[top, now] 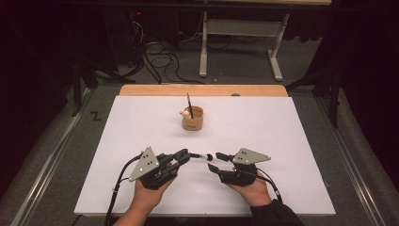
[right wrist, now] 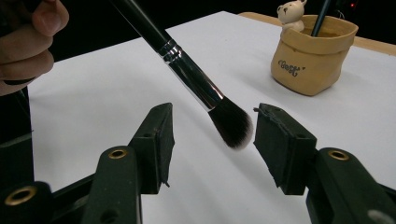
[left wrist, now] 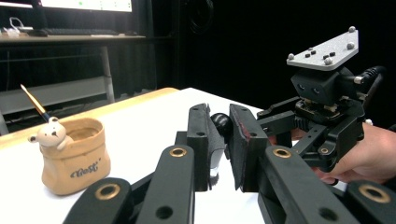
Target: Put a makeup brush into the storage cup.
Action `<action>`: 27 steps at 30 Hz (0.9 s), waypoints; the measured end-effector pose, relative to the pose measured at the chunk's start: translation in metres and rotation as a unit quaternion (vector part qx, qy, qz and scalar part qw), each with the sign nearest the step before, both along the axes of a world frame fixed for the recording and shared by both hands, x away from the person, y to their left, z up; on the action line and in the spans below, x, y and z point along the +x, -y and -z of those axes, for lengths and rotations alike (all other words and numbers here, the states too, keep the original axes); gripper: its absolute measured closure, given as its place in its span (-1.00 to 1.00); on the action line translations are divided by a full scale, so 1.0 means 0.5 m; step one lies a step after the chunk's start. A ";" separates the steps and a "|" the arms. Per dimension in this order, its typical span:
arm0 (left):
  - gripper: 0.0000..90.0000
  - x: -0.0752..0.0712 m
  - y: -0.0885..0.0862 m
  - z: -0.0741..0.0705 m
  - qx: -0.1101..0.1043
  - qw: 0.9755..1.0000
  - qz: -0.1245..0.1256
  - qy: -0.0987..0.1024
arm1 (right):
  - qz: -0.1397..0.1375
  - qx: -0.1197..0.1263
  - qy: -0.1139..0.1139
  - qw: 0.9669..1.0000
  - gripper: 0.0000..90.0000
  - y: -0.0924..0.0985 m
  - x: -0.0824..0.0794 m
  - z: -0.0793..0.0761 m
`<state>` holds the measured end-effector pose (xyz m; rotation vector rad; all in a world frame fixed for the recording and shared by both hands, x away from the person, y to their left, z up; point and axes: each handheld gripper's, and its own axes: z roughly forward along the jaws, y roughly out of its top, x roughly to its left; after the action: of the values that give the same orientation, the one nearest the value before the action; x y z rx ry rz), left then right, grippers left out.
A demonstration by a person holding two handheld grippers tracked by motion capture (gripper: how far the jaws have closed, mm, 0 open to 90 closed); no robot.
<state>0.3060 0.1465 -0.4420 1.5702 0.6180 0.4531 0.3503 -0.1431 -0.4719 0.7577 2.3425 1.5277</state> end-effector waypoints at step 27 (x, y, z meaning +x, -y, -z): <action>0.77 -0.005 0.002 -0.002 -0.005 1.000 -0.011 0.013 | -0.007 0.051 -0.071 0.996 -0.03 -0.007 -0.002 0.011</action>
<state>0.3037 0.1455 -0.4410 1.5478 0.6158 0.4860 0.3494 -0.1398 -0.4773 0.9027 2.3886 1.6604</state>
